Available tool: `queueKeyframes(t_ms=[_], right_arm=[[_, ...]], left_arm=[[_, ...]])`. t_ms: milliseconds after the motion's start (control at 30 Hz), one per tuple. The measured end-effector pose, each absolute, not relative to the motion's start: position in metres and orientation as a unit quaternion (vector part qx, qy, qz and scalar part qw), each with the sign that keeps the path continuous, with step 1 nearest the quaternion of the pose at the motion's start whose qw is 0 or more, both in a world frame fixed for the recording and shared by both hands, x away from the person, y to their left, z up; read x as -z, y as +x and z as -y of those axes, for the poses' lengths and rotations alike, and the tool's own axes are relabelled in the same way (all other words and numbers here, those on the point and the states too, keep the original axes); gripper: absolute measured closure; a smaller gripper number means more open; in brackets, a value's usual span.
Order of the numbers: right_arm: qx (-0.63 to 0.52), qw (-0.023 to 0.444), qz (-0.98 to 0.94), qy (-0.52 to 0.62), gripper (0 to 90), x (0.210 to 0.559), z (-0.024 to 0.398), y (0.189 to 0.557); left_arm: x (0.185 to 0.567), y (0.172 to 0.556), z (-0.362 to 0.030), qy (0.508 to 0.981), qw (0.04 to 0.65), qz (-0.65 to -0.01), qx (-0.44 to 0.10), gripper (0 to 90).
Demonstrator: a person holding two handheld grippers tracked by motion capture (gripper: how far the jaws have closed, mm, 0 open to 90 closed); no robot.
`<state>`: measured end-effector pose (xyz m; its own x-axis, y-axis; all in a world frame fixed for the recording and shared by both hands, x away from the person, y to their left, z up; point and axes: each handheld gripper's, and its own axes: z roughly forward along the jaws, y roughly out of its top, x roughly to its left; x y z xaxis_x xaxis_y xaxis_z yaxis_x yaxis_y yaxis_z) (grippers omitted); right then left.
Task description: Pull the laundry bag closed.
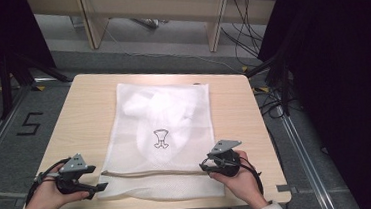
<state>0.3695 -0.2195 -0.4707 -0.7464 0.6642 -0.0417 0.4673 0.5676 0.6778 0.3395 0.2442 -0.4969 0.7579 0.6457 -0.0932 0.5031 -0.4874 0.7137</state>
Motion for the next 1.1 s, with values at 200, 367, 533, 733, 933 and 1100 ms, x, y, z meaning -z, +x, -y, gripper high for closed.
queueKeyframes(t_ms=[200, 367, 533, 733, 933, 1100], right_arm=[[-0.365, 0.14, -0.868, 0.306, 52.7, 0.467, 0.208, 0.369], [-0.368, 0.137, -0.872, 0.292, 53.7, 0.463, 0.197, 0.368], [-0.372, 0.13, -0.879, 0.268, 56.2, 0.459, 0.182, 0.367], [-0.375, 0.119, -0.886, 0.247, 57.8, 0.46, 0.162, 0.366], [-0.379, 0.108, -0.892, 0.224, 59.4, 0.461, 0.14, 0.365], [-0.381, 0.102, -0.897, 0.201, 59.5, 0.462, 0.123, 0.367]], left_arm=[[0.497, 0.341, -0.243, 0.858, 0.378, -0.335, -0.092, 21.8], [0.498, 0.34, -0.243, 0.854, 0.38, -0.345, -0.086, 22.1], [0.499, 0.339, -0.242, 0.85, 0.385, -0.35, -0.084, 22.3], [0.498, 0.341, -0.244, 0.859, 0.376, -0.336, -0.09, 22.4], [0.498, 0.341, -0.244, 0.858, 0.377, -0.338, -0.089, 22.5], [0.498, 0.341, -0.244, 0.858, 0.377, -0.337, -0.088, 22.7]])
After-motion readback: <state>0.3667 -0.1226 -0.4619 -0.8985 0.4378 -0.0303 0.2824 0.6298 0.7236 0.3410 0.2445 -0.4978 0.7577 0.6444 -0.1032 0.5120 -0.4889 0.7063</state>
